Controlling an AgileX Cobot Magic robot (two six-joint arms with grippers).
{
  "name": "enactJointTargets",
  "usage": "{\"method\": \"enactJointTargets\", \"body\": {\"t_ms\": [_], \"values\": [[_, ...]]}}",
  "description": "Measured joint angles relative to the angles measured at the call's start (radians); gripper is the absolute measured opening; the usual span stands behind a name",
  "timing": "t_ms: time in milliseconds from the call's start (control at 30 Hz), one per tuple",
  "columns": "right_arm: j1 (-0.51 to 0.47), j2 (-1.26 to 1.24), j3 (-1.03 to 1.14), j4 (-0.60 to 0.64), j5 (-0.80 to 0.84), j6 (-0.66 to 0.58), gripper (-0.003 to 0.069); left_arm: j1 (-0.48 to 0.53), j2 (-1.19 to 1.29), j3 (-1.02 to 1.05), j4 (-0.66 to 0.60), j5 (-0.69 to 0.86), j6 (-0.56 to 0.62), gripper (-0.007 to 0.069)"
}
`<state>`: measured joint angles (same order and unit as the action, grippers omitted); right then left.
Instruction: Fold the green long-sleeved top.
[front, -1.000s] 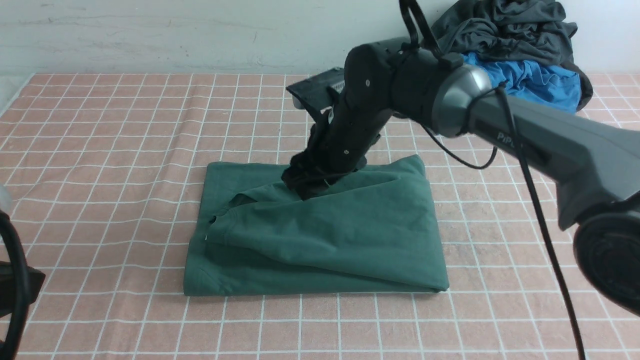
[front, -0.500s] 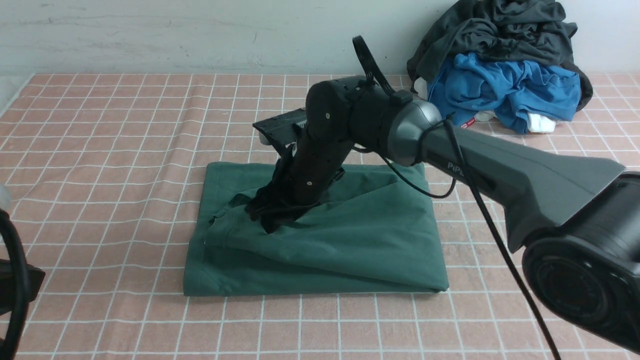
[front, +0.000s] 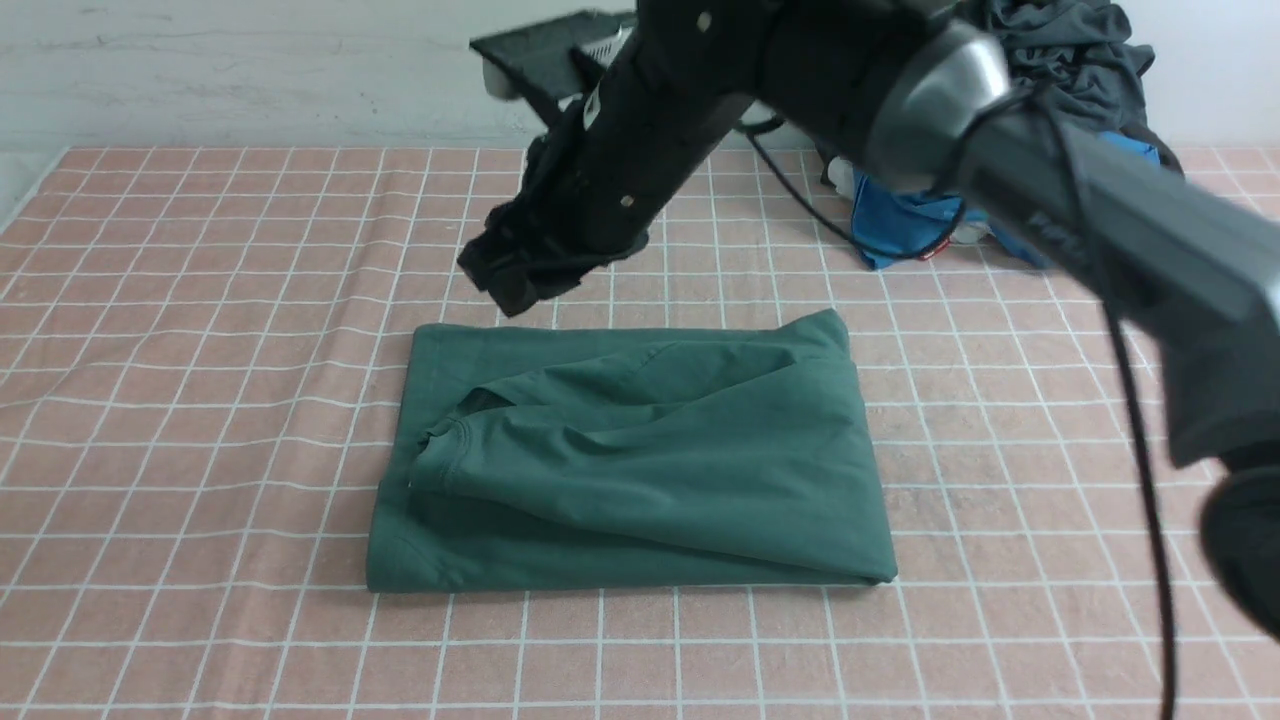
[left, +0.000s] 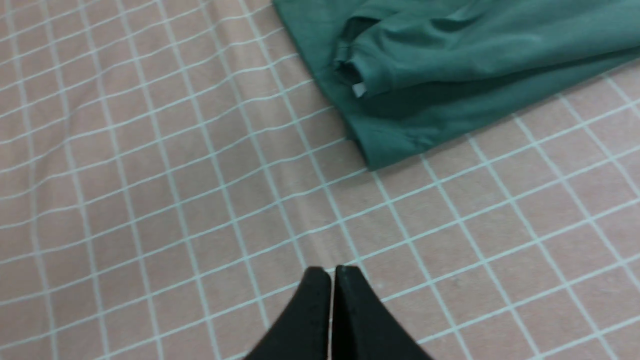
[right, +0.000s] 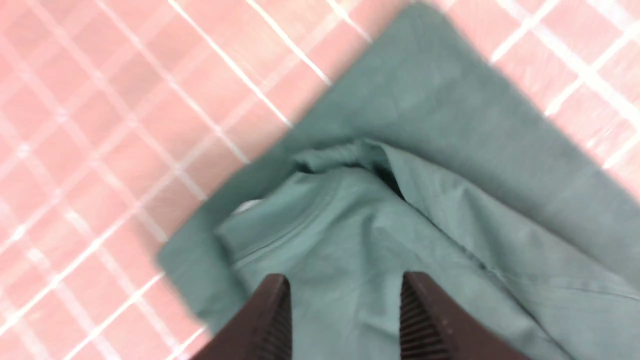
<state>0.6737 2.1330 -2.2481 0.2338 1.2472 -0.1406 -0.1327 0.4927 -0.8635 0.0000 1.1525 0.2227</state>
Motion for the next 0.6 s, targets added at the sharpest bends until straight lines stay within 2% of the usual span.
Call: {"method": "enactJointTargets", "body": {"t_ms": [167,367,567,600], "values": [[0.0,-0.265,0.241,-0.058,0.002,-0.068,0.019,0.0,-0.235,0.162,0.145,-0.001,-0.136,-0.0003],[0.0,-0.53,0.562,-0.123,-0.004,-0.077,0.0118,0.0,-0.447,0.316,0.168,-0.078,-0.236,-0.0003],[0.0,-0.782,0.819,-0.128,-0.179,-0.062,0.009,0.0,-0.509,0.402,0.169,-0.215,-0.255,-0.0003],[0.0,-0.878,0.903,-0.128,-0.254,-0.061,0.0087,0.0,-0.51,0.412,0.169,-0.243,-0.256,-0.0003]]}}
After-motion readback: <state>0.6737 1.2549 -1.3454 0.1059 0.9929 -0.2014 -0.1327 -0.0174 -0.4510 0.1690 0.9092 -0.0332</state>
